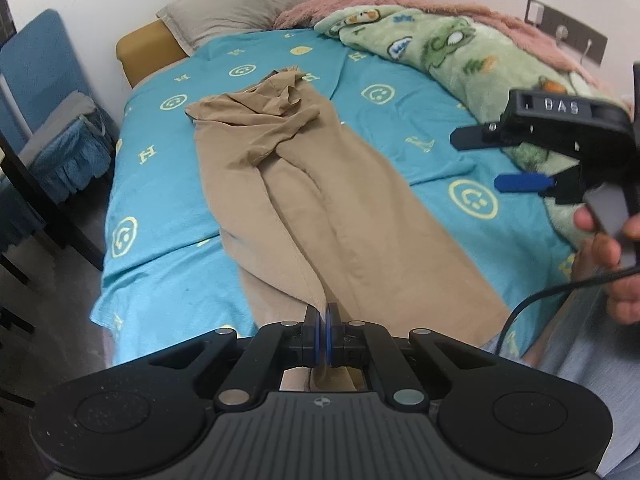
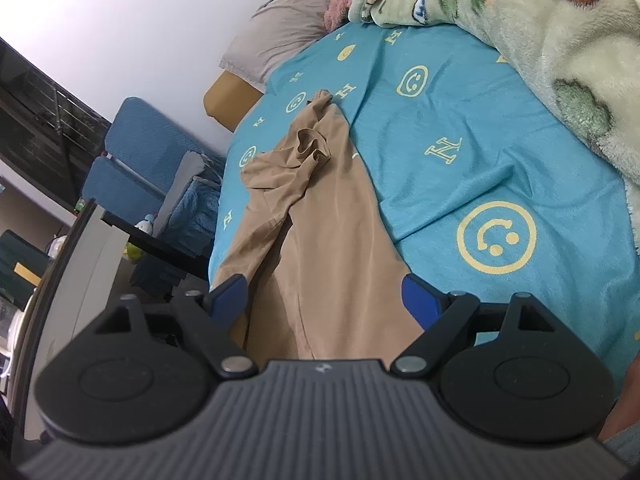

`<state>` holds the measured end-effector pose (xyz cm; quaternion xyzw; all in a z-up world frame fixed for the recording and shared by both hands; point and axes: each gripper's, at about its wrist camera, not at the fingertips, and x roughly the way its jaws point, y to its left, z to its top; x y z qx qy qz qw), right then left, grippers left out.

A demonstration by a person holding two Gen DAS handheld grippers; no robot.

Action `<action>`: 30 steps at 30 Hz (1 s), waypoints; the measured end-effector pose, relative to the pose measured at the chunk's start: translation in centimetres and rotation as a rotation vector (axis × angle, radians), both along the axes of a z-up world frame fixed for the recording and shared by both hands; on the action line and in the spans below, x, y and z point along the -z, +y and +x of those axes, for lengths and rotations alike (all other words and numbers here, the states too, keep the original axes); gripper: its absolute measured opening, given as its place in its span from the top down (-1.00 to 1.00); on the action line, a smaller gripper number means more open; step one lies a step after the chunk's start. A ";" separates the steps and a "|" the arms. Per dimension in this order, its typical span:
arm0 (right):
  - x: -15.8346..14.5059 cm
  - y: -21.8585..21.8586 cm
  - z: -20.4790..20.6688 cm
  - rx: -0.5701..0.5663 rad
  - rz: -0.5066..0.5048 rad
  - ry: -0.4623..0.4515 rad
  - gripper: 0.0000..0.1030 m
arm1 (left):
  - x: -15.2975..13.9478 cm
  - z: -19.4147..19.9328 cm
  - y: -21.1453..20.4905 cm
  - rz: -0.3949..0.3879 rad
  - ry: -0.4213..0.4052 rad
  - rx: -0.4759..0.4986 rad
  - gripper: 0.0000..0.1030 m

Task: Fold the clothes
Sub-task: 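Straighten the folded edge with the left gripper and release it, then grasp the strip's hem end with both grippers side by side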

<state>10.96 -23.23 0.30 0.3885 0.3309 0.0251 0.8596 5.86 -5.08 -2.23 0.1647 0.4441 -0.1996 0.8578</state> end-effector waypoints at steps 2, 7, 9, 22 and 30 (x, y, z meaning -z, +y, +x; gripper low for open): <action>0.0 0.1 0.1 -0.011 -0.010 0.006 -0.67 | 0.3 0.2 0.2 -0.016 0.005 0.003 0.95; 0.2 0.6 0.4 -0.033 -0.035 0.024 -0.67 | 1.8 -0.1 -0.5 -0.039 0.041 0.034 0.95; 0.3 0.7 0.5 -0.036 -0.038 0.030 -0.67 | 2.9 -0.2 -1.2 -0.043 0.062 0.061 0.94; 3.0 0.0 1.3 -0.049 0.070 0.158 -0.66 | 7.1 4.8 6.7 -0.242 0.299 -0.303 -0.46; 5.1 -0.3 1.5 -0.027 0.139 0.271 -0.66 | 12.1 7.9 12.6 -0.388 0.496 -0.545 -0.43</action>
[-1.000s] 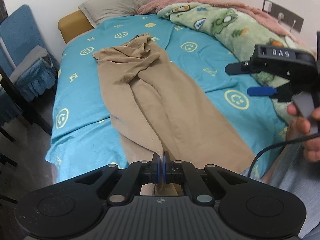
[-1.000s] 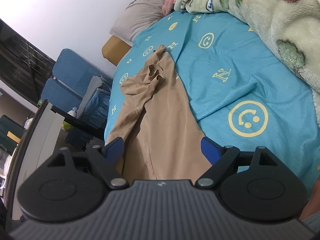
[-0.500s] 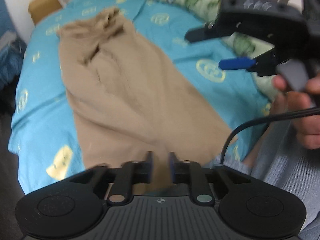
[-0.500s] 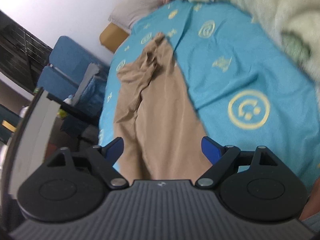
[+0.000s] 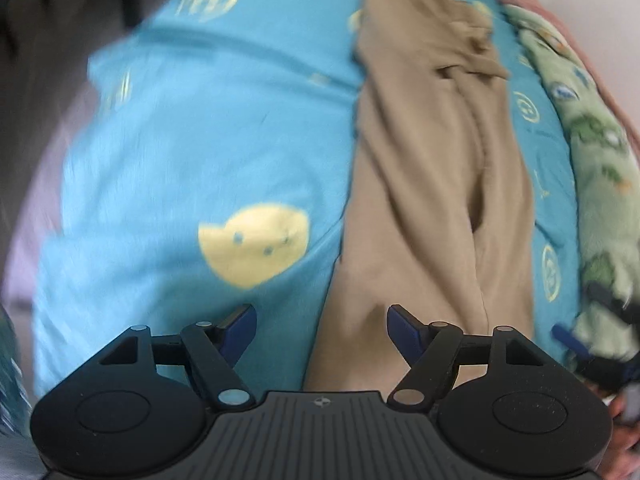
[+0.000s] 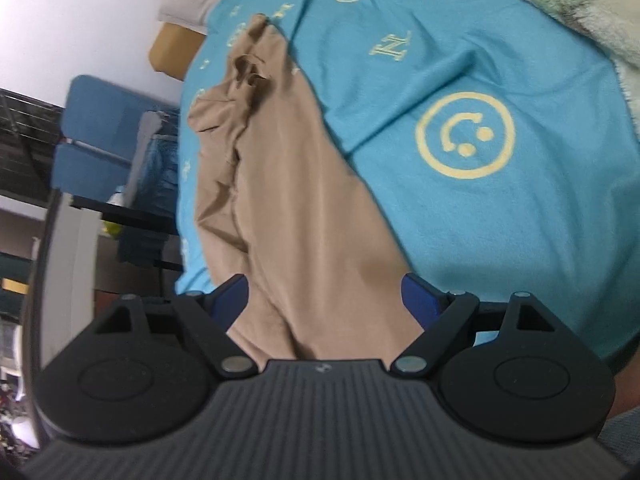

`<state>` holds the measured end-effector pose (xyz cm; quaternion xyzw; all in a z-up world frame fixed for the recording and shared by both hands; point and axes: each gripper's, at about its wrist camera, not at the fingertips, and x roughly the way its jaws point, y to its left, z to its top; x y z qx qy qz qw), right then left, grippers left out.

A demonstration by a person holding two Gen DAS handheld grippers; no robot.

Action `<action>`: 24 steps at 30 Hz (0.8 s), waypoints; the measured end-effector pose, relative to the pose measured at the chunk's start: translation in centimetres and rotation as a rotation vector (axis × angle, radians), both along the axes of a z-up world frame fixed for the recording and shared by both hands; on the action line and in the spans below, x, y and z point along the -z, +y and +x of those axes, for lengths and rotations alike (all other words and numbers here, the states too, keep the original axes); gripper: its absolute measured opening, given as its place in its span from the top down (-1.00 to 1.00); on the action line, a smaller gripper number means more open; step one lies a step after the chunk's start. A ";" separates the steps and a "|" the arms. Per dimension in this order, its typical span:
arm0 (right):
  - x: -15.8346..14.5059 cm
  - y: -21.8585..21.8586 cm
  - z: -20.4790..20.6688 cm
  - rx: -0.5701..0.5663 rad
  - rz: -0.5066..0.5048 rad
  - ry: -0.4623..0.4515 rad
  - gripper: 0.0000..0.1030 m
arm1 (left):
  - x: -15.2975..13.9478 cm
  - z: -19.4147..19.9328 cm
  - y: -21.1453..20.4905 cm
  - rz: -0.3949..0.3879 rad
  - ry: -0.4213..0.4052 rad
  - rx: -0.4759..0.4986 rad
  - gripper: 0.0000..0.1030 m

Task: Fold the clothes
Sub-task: 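Grasp the strip's hem end with both grippers side by side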

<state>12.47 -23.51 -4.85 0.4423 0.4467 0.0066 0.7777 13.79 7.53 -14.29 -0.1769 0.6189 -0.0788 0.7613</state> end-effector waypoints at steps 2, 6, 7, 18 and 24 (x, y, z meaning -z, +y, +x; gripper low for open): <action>0.2 0.2 0.1 0.003 -0.031 0.032 -0.66 | 0.2 0.0 -0.2 -0.016 -0.006 0.015 -0.43; 1.0 0.3 0.5 0.011 -0.079 0.107 -0.66 | 0.4 0.0 -1.3 -0.021 -0.023 0.084 -0.43; 1.2 0.4 0.7 0.010 -0.084 0.128 -0.66 | 0.3 -0.1 -1.7 -0.012 -0.028 0.104 -0.42; 1.8 2.0 0.9 -0.134 -0.069 0.203 0.03 | 0.1 -1.8 -2.7 -0.054 -0.025 0.224 0.47; 1.6 2.6 0.7 -0.150 -0.179 0.237 0.05 | 1.1 -1.0 -2.1 -0.040 0.032 0.216 0.25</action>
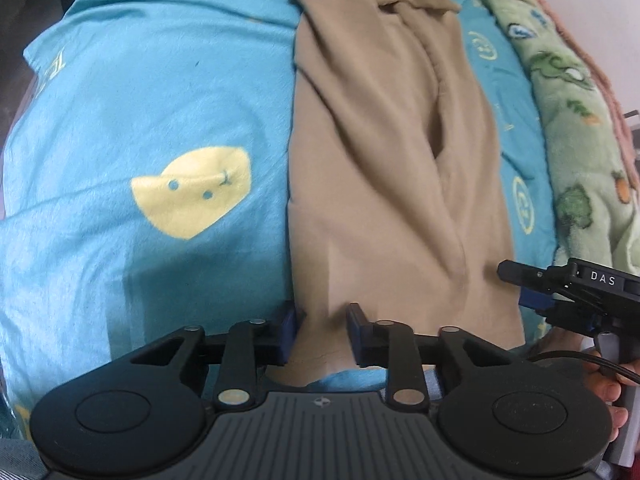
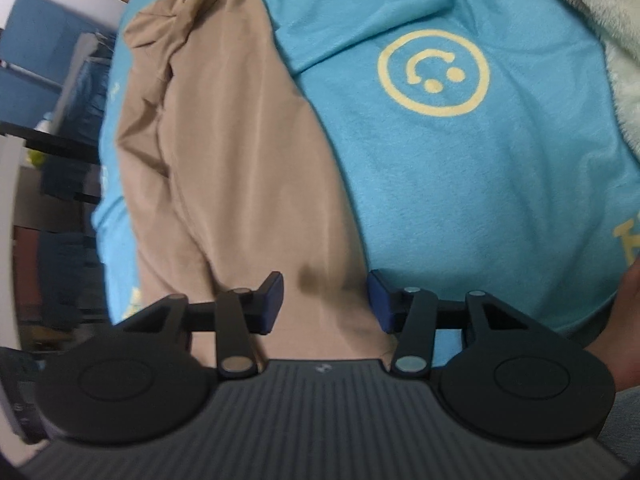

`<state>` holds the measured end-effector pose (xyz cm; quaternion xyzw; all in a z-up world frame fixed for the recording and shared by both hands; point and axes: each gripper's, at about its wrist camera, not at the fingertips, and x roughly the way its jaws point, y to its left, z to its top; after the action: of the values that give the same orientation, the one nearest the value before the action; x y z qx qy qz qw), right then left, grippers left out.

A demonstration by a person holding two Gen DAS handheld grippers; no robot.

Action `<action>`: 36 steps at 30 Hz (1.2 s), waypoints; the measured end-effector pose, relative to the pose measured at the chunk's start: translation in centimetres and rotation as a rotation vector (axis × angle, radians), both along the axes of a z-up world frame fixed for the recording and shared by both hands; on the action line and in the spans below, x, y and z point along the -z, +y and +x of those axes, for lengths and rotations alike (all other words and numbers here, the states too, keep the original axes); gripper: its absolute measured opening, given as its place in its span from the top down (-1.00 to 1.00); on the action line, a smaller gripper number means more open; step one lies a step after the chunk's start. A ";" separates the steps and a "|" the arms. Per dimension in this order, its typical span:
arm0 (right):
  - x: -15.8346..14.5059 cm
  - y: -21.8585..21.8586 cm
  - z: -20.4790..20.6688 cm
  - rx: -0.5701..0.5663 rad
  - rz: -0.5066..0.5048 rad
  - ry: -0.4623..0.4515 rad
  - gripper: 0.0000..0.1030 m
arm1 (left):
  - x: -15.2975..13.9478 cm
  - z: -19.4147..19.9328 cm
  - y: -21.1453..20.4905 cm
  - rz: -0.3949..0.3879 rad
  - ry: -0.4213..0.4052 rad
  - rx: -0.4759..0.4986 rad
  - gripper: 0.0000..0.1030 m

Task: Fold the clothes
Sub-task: 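Grasp the strip's hem end with both grippers side by side, then lift the hem end with both grippers and fold it toward the collar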

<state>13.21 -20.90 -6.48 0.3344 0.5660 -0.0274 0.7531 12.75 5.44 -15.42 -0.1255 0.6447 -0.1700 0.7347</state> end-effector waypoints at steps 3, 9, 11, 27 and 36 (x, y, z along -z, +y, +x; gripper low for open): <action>0.0 0.5 0.1 -0.029 -0.033 0.003 0.01 | 0.1 0.1 -0.1 -0.015 0.008 0.028 0.02; -0.3 1.7 0.0 -0.118 -0.074 0.011 -0.06 | 0.0 -0.3 0.1 -0.018 -0.002 0.033 0.10; -0.4 2.3 -0.1 -0.157 -0.078 0.007 -0.02 | -0.2 -0.4 0.0 -0.017 -0.013 0.039 0.20; -0.8 6.1 0.0 -0.319 -0.190 -0.028 0.75 | -0.4 -1.1 -0.6 0.047 -0.047 0.091 0.59; -5.8 4.3 -1.4 -0.248 -0.046 -0.218 0.84 | -6.0 -3.1 4.6 -0.232 -0.239 -0.163 0.93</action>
<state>11.84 -16.58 -0.72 0.2457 0.5172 0.0894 0.8150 9.62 10.02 -9.45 -0.2398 0.5168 -0.1968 0.7979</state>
